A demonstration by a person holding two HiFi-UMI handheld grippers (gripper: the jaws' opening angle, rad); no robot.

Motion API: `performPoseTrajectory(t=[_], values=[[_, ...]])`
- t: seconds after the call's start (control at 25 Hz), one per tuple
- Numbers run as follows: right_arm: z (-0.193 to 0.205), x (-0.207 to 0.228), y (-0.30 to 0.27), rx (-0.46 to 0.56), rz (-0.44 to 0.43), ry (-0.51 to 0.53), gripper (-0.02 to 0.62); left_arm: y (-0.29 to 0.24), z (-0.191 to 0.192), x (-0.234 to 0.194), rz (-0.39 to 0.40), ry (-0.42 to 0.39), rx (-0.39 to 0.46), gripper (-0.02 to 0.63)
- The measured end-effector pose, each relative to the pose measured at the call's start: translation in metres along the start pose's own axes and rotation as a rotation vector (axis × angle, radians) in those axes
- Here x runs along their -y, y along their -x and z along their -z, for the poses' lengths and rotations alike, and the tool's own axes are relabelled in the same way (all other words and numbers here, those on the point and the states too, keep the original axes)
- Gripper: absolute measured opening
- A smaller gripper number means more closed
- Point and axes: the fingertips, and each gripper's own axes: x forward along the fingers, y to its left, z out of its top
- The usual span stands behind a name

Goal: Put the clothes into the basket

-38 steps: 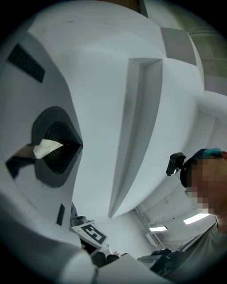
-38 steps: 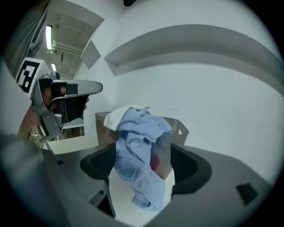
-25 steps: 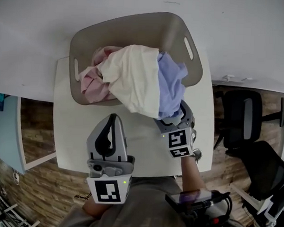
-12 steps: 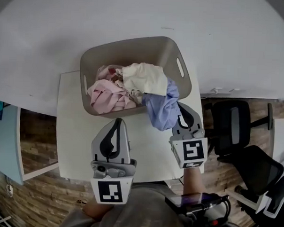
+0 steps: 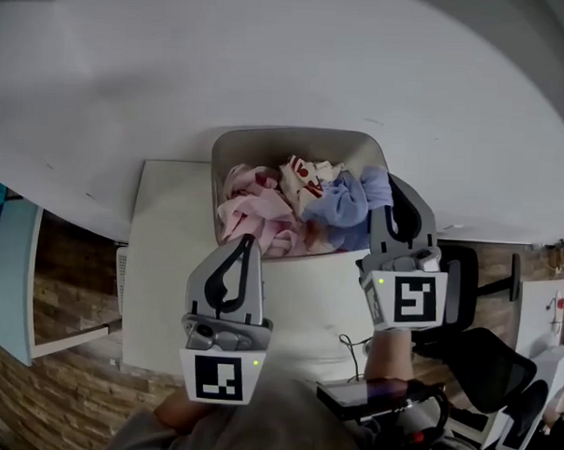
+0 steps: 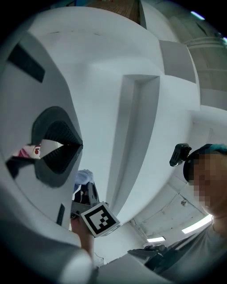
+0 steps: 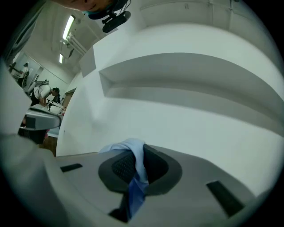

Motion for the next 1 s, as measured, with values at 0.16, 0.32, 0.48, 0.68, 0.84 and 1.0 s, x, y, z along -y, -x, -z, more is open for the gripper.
performPoseTrajectory(t=[0.16,0.32,0.48,0.68,0.84,1.0], values=[[0.009,-0.021,-0.023,-0.071,-0.031,0.034,0.022,-0.003,-0.002,-0.015,0.001,0.01,0.007,0.008],[0.059,-0.044,-0.039,-0.219,-0.077,0.183,0.216,-0.003,0.004,-0.021,0.007,0.03,-0.009,0.008],[0.104,-0.053,-0.021,-0.372,-0.116,0.246,0.247,-0.004,0.013,-0.009,0.045,0.027,-0.032,0.008],[0.129,-0.041,0.014,-0.412,-0.067,0.203,0.253,-0.002,0.018,0.013,0.084,0.013,-0.055,0.008],[0.127,-0.031,0.04,-0.352,-0.036,0.14,0.249,0.002,0.015,0.037,0.106,-0.008,-0.062,0.008],[0.131,-0.035,0.065,-0.331,-0.054,0.107,0.249,0.012,0.011,0.063,0.128,-0.032,-0.071,0.008]])
